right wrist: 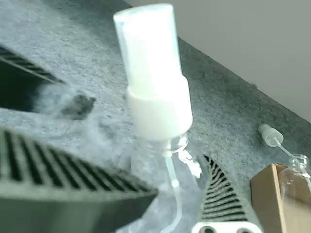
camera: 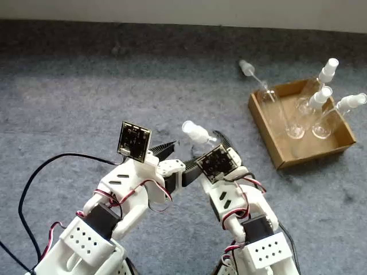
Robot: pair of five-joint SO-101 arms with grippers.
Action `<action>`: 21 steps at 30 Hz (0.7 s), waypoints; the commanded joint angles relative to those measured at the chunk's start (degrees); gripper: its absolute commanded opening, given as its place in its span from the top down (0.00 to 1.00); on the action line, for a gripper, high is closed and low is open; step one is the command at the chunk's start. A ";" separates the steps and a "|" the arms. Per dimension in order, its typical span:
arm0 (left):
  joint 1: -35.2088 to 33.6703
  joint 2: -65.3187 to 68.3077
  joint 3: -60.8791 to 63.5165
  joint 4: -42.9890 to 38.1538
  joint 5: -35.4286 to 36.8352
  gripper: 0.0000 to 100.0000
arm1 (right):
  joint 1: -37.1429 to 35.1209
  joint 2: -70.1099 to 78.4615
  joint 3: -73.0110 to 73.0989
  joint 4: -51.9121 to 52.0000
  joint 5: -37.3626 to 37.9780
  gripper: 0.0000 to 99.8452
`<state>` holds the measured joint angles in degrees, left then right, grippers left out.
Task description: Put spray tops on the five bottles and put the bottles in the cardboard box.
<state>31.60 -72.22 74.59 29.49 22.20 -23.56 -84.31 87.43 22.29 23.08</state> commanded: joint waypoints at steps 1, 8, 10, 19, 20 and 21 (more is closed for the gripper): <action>1.10 -1.19 -1.98 2.29 -0.44 0.72 | 2.33 -1.01 -1.27 -0.40 -2.46 0.92; 1.01 -8.31 -5.41 11.34 -0.44 0.73 | 4.35 -1.01 -1.63 -0.40 -4.48 0.92; 0.66 -11.21 -5.58 12.66 -0.44 0.73 | 7.25 -1.01 -1.63 -0.40 -4.66 0.92; -1.71 -20.88 -5.58 16.53 -2.81 0.99 | 17.27 -0.92 -7.43 0.66 -8.44 0.92; -3.03 -21.41 -5.41 16.70 -2.73 0.97 | 17.98 -0.84 -9.10 2.15 -8.44 0.92; -4.53 -21.93 -5.14 17.23 -2.81 0.97 | 18.24 -0.84 -11.30 4.09 -8.44 0.92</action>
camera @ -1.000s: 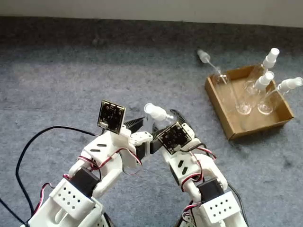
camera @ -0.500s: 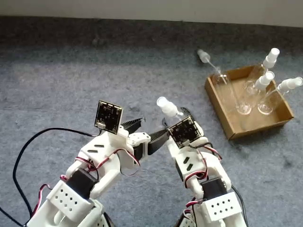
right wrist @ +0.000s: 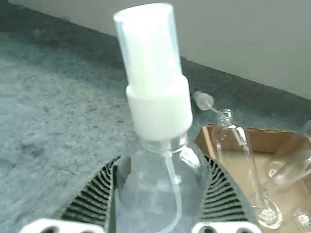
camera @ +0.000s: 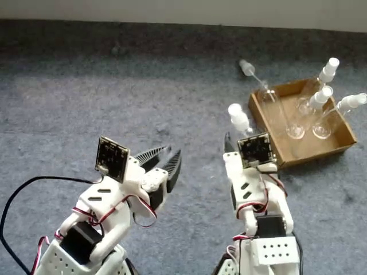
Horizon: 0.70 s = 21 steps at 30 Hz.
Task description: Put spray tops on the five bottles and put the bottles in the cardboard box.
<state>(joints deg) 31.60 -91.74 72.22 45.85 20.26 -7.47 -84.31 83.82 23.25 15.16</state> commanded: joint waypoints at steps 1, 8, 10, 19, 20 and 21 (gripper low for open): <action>-6.02 -2.59 -2.77 1.67 -0.88 0.98 | 2.42 -0.84 -10.07 5.05 -0.53 0.92; -14.55 -2.77 -2.68 9.05 -1.05 0.99 | 5.23 1.27 -23.78 11.38 -0.26 0.92; -15.96 -2.77 -2.59 11.52 -1.14 0.99 | 8.57 5.32 -26.51 11.38 -0.35 0.92; -21.23 -2.86 6.46 13.19 -1.14 0.99 | 21.49 22.90 -36.09 4.18 -0.62 0.92; -21.58 -2.86 7.87 11.69 -1.14 0.99 | 22.64 23.16 -34.68 1.89 -0.62 0.92; -21.67 -2.86 9.27 10.02 -1.14 0.99 | 23.69 22.90 -32.66 -0.75 -0.70 0.92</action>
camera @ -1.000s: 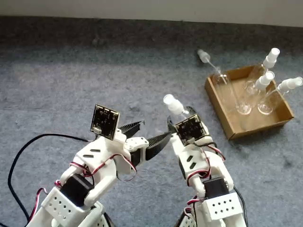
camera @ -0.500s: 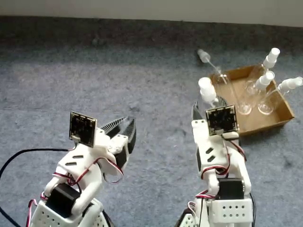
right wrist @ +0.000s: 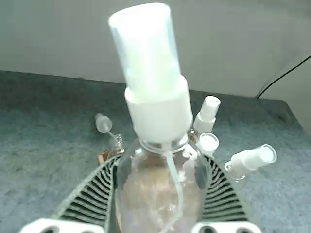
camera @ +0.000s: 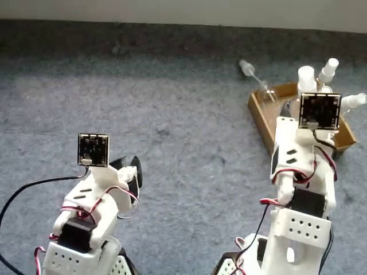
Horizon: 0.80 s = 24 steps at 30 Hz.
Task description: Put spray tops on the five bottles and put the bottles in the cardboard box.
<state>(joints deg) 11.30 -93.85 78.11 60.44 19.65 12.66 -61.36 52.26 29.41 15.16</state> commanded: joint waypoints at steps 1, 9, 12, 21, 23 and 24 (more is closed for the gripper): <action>-1.36 -0.75 4.79 -6.42 -0.53 0.99 | 4.62 -0.13 1.10 -9.63 -1.14 0.92; -1.36 -0.75 12.00 -16.18 -0.44 0.99 | 8.40 -0.31 20.70 -32.13 -8.26 0.92; -1.36 -0.75 12.09 -16.09 -0.44 0.99 | 8.40 -0.13 27.21 -41.63 -8.26 0.92; -1.36 -0.75 12.09 -16.00 -0.44 0.99 | 8.04 3.21 31.16 -46.64 -8.35 0.92; -1.36 -0.75 12.09 -16.00 -0.44 0.99 | 8.31 8.04 27.82 -46.55 -8.35 0.92; -1.36 -0.75 12.09 -16.00 -0.44 0.99 | 8.48 10.59 26.07 -46.73 -8.35 0.92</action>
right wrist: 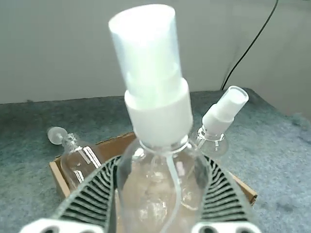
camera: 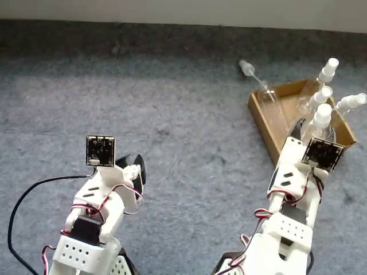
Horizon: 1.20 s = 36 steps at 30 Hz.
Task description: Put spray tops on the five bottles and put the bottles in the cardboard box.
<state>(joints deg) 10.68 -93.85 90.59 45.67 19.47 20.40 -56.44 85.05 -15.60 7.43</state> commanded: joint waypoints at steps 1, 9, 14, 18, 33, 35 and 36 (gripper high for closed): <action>-0.75 -0.75 -0.40 -1.23 -0.26 0.99 | 0.75 7.69 -7.96 -1.89 -0.79 0.92; -0.75 -0.75 -0.40 -1.23 -0.26 0.99 | 2.42 14.81 -11.91 -3.91 -7.56 0.92; -0.75 -0.75 -0.40 -1.23 -0.35 0.99 | 2.33 14.90 -8.92 -11.56 -7.38 0.92; -0.75 -0.75 -0.40 -1.23 -0.35 0.99 | 0.75 14.99 -7.43 -11.56 -7.38 0.92; -0.75 -0.75 -0.40 -1.23 -0.35 0.99 | -0.48 25.71 -7.34 -23.34 -7.38 0.92; -0.75 -0.75 -0.40 -1.23 -0.35 0.99 | -0.48 26.77 -7.34 -24.92 -7.30 0.92; -0.75 -0.75 -0.40 -1.23 -0.35 0.99 | -0.48 27.30 -7.34 -25.10 -7.21 0.92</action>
<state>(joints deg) 10.68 -93.85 90.59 45.67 19.47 20.48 -29.45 78.46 -37.85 0.13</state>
